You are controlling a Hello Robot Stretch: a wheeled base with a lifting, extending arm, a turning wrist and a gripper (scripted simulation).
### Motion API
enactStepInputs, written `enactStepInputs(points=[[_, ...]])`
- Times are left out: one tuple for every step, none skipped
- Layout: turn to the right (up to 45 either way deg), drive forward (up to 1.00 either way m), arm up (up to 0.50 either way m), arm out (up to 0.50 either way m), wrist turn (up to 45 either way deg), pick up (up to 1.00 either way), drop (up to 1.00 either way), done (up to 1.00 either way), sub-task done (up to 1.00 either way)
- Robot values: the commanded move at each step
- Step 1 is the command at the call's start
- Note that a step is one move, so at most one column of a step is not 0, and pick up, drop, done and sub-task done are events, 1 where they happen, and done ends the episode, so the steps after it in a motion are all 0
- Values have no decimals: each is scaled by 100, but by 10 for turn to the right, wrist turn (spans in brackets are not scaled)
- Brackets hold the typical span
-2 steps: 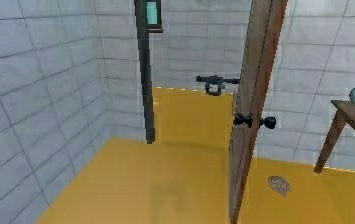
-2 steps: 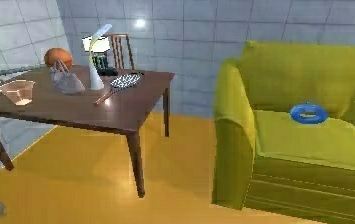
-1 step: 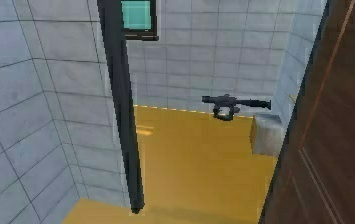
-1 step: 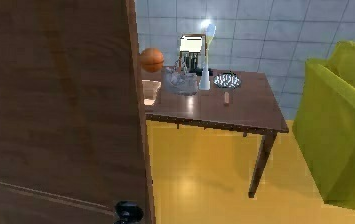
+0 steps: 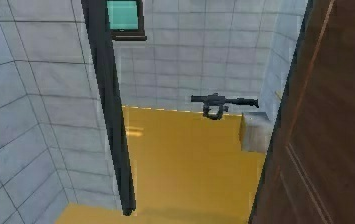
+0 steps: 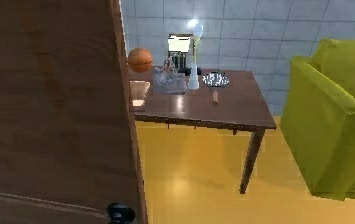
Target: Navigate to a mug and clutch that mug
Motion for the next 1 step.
enactStepInputs(points=[[0, 100, 0, 0, 0, 0, 0, 0, 0]])
